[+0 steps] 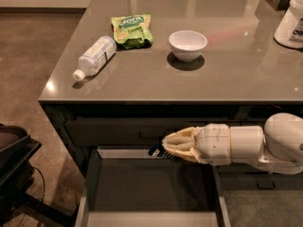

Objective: Pick rxbar blueberry from middle drawer and place on counter

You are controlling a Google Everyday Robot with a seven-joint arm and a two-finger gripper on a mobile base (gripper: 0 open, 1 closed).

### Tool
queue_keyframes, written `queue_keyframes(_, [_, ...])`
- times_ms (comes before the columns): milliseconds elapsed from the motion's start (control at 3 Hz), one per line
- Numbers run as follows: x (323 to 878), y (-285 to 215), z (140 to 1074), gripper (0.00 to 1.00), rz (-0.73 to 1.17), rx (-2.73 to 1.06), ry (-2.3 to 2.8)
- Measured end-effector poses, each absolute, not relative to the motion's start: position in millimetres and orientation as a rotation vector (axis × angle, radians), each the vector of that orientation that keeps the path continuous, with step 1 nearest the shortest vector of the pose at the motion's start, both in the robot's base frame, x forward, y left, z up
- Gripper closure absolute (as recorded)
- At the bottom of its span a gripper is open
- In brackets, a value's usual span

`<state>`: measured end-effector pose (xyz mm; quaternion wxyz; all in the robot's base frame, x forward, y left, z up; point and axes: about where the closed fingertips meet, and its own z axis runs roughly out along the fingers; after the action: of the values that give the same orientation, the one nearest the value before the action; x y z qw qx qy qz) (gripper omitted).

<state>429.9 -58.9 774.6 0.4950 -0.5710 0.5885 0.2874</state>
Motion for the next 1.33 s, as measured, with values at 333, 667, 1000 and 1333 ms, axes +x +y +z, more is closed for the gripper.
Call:
queue_keyframes(333, [432.4,-55.3,785.9,1.0,0.706,-1.403,1.393])
queue_keyframes(667, [441.4,-42.0,836.5,1.0,0.658,-1.513,1.304])
queue_keyframes(1000, [455.1,-30.8,894.3,1.0,0.562,-1.623,1.24])
queue_keyframes(1333, [470.4,-22.2,937.0,1.0,0.487,-1.695,1.206])
